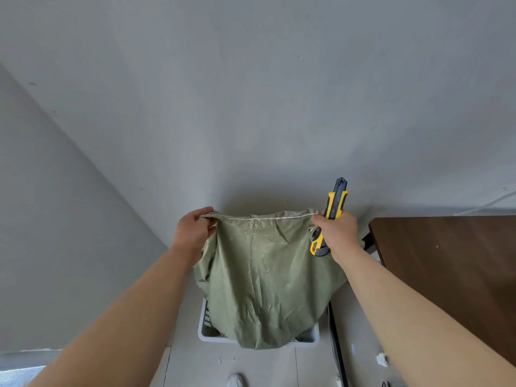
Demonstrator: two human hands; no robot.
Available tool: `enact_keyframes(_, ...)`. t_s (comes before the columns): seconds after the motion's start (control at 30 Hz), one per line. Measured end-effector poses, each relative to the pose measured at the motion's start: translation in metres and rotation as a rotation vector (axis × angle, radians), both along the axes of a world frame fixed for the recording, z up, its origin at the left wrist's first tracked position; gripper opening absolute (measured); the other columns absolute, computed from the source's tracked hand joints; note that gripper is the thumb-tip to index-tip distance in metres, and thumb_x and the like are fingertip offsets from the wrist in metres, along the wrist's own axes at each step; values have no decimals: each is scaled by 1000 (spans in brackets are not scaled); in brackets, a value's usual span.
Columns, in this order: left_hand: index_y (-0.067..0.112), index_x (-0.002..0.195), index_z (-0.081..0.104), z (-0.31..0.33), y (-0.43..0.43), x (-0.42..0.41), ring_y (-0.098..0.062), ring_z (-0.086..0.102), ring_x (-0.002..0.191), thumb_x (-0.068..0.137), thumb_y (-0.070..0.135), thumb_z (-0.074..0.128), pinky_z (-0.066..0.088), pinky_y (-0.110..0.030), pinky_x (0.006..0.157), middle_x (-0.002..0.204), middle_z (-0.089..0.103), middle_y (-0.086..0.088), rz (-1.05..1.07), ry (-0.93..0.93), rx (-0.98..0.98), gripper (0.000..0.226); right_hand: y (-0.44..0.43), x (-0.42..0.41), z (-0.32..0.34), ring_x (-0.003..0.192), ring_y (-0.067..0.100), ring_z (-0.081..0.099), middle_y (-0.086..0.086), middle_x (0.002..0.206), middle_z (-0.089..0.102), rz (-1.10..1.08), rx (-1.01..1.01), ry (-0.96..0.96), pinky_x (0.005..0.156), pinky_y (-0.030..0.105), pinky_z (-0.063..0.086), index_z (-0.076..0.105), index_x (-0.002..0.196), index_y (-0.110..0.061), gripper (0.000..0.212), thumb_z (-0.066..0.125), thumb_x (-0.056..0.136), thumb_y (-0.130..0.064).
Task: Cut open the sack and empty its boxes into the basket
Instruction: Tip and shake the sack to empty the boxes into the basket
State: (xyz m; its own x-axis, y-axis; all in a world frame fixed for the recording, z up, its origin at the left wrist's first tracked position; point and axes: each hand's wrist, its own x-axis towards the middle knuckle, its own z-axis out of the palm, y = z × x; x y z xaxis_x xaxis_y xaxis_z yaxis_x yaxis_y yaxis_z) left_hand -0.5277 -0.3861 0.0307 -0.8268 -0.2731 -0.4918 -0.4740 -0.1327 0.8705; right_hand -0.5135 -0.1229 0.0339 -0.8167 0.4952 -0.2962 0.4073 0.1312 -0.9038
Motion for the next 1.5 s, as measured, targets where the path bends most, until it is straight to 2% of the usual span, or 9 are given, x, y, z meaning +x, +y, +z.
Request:
enact_keyframes(0.13,-2,123,58,3,-4,-4,-20,61,94,96,-7,37,49,-30,89,103,61,-15,27,1,35,34,-4,-3,5,60,24,49,10,68,53,-30,-37,27,57,28,40,54,73,-11,18,71,78,-7)
enact_keyframes(0.37,0,124,58,8,-9,1,-23,60,106,96,-6,39,48,-31,96,113,61,-17,46,51,24,34,-10,-6,15,55,21,47,6,63,50,-52,-77,56,56,29,39,49,67,-15,27,71,79,-7)
enact_keyframes(0.47,5,114,65,2,-15,7,-22,62,101,93,-8,40,49,-32,94,101,65,-9,-51,33,-106,35,-11,-1,15,54,22,47,7,62,50,8,-33,14,56,29,39,52,70,-12,23,72,78,-6)
enact_keyframes(0.57,4,114,64,11,-15,6,-22,62,95,92,-9,42,49,-31,94,102,64,-14,-56,77,-100,33,-11,-1,21,52,22,49,5,60,51,-9,-35,22,53,27,40,52,67,-13,24,72,79,-7)
enact_keyframes(0.67,10,92,69,17,-17,6,-20,60,94,91,-10,41,47,-31,92,96,64,-11,-76,84,-124,35,-9,-1,23,53,24,51,5,60,51,10,-39,30,54,29,42,52,66,-15,26,73,79,-8)
enact_keyframes(0.77,6,113,68,14,-22,8,-20,63,97,91,-6,43,50,-32,96,102,67,-9,-78,59,-154,36,-9,6,22,52,23,48,6,60,50,18,-23,-7,53,29,40,52,67,-14,25,73,78,-5)
enact_keyframes(0.9,13,99,68,21,-22,6,-19,63,95,91,-6,41,50,-31,96,102,67,-11,-69,84,-106,34,-9,4,28,58,24,53,5,62,54,-31,-47,27,57,29,43,52,67,-17,26,73,78,-7)
enact_keyframes(1.03,4,120,63,24,-21,8,-19,65,92,93,-4,41,52,-27,90,104,67,-13,-48,97,-77,36,-9,6,37,56,21,51,4,61,53,-10,-40,37,52,26,41,52,67,-17,26,73,78,-8)
enact_keyframes(1.5,10,108,69,49,-40,35,-31,67,103,93,0,40,53,-37,95,104,71,-15,-130,129,-199,35,-16,21,68,60,19,50,3,65,51,131,-35,-11,58,28,41,52,68,-15,26,75,77,-5)
